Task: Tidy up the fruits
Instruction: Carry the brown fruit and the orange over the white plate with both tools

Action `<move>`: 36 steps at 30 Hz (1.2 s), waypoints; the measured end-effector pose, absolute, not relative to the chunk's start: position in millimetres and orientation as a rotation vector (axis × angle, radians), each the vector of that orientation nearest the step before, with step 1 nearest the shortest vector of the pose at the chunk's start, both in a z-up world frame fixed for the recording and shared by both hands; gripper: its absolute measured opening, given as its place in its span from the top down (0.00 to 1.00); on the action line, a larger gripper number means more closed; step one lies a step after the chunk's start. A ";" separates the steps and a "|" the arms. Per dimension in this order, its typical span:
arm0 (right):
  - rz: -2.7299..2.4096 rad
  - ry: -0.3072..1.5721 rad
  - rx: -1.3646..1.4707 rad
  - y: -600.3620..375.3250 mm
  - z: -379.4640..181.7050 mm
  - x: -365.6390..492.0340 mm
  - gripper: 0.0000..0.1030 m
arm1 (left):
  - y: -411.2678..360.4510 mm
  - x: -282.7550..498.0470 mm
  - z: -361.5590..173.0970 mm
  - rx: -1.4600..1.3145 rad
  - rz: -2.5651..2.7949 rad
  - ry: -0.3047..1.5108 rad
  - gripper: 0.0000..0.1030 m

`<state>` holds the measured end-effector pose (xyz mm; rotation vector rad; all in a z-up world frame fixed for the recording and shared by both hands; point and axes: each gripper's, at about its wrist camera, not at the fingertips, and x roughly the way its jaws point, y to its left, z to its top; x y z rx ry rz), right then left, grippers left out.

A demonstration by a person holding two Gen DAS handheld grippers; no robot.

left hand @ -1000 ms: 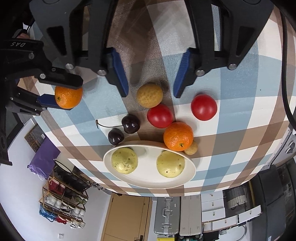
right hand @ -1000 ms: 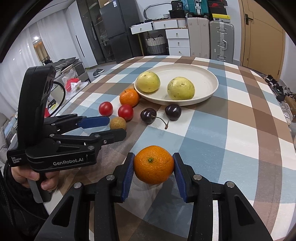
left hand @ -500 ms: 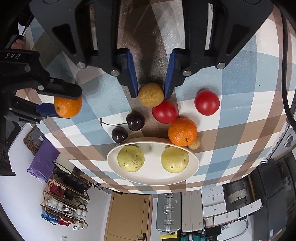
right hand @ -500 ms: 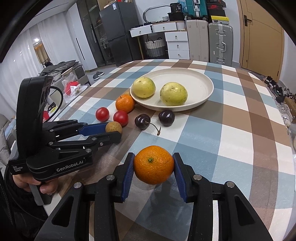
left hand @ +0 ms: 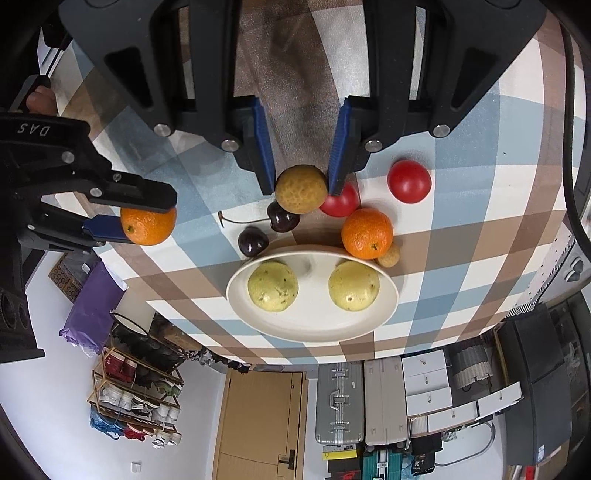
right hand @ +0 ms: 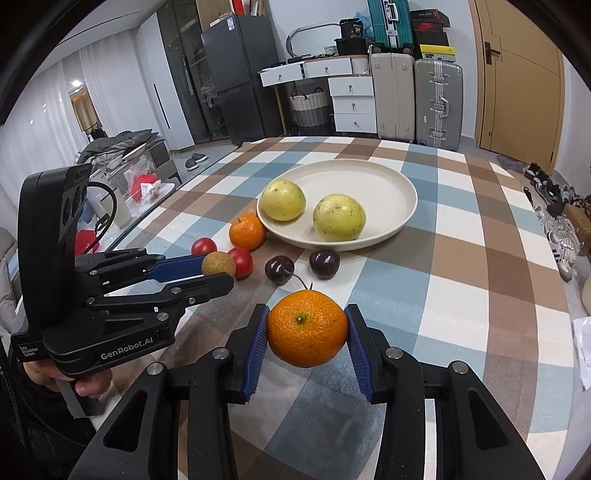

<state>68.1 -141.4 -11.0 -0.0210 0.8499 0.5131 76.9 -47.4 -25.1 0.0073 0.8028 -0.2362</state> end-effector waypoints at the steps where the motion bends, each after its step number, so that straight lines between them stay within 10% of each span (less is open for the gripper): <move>1: 0.514 0.847 -0.022 -141.6 -9.7 68.9 0.59 | -47.2 77.0 -23.3 0.004 -0.237 0.801 0.75; 36: 0.463 0.771 0.010 -151.1 32.4 133.6 0.59 | -29.0 145.8 19.7 -0.023 -0.213 0.706 0.75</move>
